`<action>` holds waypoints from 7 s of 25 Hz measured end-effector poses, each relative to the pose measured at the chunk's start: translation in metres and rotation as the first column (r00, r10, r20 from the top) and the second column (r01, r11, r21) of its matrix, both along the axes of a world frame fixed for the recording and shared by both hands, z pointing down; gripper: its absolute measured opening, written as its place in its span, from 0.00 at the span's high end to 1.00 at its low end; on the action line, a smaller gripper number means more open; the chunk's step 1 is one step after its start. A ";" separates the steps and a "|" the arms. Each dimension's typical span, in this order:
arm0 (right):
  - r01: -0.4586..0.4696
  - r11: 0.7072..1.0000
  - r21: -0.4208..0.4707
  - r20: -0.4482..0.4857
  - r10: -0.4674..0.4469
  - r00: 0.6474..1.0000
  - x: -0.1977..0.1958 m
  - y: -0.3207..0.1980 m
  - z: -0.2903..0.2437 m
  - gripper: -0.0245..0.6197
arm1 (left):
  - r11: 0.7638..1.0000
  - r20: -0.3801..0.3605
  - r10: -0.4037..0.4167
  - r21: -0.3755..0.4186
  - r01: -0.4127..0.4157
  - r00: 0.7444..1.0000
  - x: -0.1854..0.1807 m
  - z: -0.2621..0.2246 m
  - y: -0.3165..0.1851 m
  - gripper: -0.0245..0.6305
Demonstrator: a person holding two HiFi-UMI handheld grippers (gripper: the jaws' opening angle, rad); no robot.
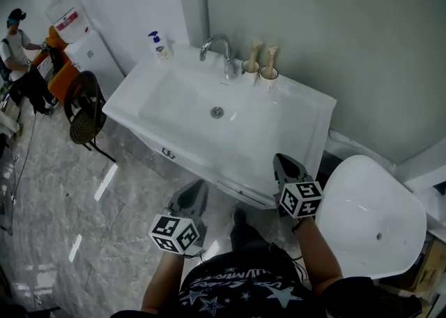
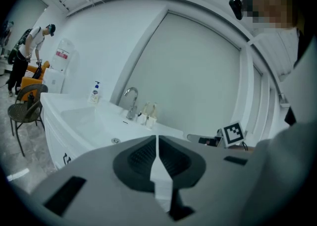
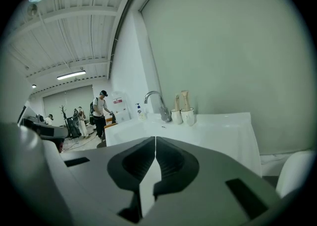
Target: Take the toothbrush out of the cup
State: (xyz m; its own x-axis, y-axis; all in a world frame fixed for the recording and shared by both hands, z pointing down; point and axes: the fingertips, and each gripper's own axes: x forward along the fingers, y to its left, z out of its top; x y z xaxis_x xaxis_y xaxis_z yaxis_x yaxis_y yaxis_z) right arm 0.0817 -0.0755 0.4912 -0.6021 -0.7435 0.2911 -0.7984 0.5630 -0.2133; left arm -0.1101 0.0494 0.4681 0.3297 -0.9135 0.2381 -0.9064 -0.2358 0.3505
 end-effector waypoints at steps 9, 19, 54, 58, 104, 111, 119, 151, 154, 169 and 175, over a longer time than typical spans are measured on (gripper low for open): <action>-0.020 1.000 -0.017 0.018 0.020 1.000 0.014 -0.060 0.004 0.94 | 1.000 0.027 0.026 -0.013 -0.026 0.999 0.009 -0.002 -0.072 0.92; -0.019 1.000 0.001 0.061 0.019 0.998 0.030 -0.122 -0.007 0.94 | 0.999 0.052 0.025 0.019 -0.026 0.998 0.022 -0.013 -0.134 0.92; -0.272 0.962 0.007 0.013 0.272 0.962 0.012 -0.220 -0.020 0.94 | 0.959 0.046 0.282 0.028 -0.283 0.958 -0.021 -0.022 -0.299 0.92; -0.260 0.965 0.033 0.002 0.260 0.966 -0.006 -0.243 -0.029 0.94 | 0.951 0.075 0.304 0.037 -0.307 0.950 -0.035 -0.022 -0.320 0.92; -0.309 0.946 0.094 -0.243 0.323 0.915 -0.053 -0.373 0.015 0.89 | 0.951 0.122 0.305 0.015 -0.309 0.944 -0.067 0.007 -0.393 0.92; -0.314 0.943 0.111 -0.231 0.332 0.915 -0.051 -0.369 0.006 0.91 | 0.950 0.123 0.309 0.006 -0.312 0.943 -0.066 0.010 -0.388 0.92; -0.341 0.925 0.167 -0.149 0.365 0.919 -0.044 -0.357 -0.024 0.91 | 0.948 0.128 0.315 0.014 -0.319 0.940 -0.061 0.003 -0.377 0.92; -0.467 0.880 0.088 -0.178 0.475 0.862 0.048 -0.219 -0.034 0.91 | 0.914 0.156 0.387 0.067 -0.401 0.909 0.020 -0.018 -0.304 0.92; -0.495 0.868 0.034 -0.214 0.490 0.845 0.066 -0.197 -0.017 0.91 | 0.906 0.149 0.409 0.054 -0.420 0.900 0.034 -0.012 -0.295 0.92; -0.631 0.761 -0.149 -0.346 0.558 0.755 0.140 -0.149 0.042 0.91 | 0.878 0.144 0.467 0.038 -0.476 0.873 0.072 -0.004 -0.282 0.92; -0.655 0.723 -0.221 -0.340 0.572 0.746 0.149 -0.158 0.059 0.91 | 0.887 0.141 0.454 0.025 -0.462 0.880 0.067 -0.001 -0.292 0.92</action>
State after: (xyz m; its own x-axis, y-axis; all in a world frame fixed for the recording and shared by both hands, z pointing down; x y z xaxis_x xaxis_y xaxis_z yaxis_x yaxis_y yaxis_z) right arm 0.2307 -0.2337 0.5500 0.0723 -0.7689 0.6352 -0.9900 -0.1325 -0.0476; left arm -0.0427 -0.2430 0.4673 0.6849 -0.6809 0.2593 -0.7282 -0.6514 0.2128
